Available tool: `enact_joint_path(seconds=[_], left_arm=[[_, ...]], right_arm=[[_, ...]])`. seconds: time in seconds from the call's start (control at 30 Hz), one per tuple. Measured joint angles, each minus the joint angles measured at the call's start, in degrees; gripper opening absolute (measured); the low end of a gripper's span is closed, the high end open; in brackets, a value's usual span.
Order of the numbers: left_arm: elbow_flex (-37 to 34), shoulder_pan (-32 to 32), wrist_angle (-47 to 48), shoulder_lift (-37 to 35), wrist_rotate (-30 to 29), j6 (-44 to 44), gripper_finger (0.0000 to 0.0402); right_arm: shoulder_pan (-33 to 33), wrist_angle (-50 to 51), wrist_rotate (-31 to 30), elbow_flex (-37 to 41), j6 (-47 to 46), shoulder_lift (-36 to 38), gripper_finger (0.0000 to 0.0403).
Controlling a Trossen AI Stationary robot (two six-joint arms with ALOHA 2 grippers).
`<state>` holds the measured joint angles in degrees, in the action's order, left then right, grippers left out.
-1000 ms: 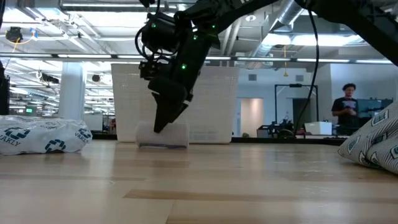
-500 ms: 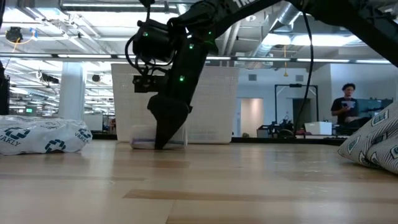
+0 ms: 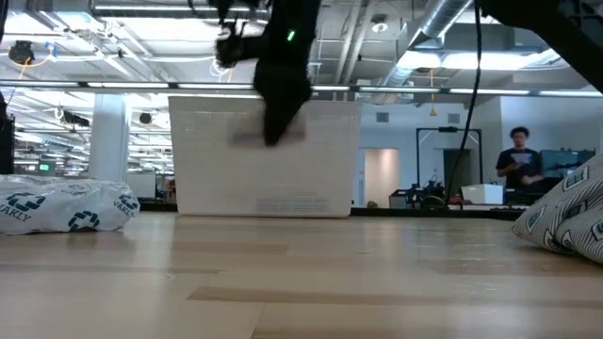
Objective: Pick & place medical supplies in basket/bin
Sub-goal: Put the white bandage into the white bin
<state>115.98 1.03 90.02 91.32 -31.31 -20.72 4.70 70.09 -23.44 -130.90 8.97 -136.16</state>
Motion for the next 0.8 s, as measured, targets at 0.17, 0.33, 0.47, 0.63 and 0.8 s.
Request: enact_joint_path(seconds=[0.17,0.33,0.47,0.63,0.8], left_arm=[[0.09,2.06,-0.11,-0.28,2.24,-0.17,0.0192],[0.0,6.3,0.0,-1.47,1.21,-0.28,0.0192],[0.02,10.33,0.0,-4.18,-1.73,-3.72,0.0192],[0.02,16.2,0.0,-7.4,-6.47,-7.92,0.0192],[0.02,19.56,0.02,-8.69,-7.87,-9.67,0.0192]], right_arm=[[-0.52,5.83,-14.94,-2.3,-1.9,5.61,0.0121],[-4.82,8.73,-16.99,-2.31,-4.27,11.88,0.0128],[-10.27,5.14,-16.98,-2.4,-1.09,17.39,0.0125],[-19.12,-6.79,-16.07,-2.44,6.54,20.91,0.0145],[-25.94,-14.62,-13.88,-2.41,8.99,21.13,0.0182]])
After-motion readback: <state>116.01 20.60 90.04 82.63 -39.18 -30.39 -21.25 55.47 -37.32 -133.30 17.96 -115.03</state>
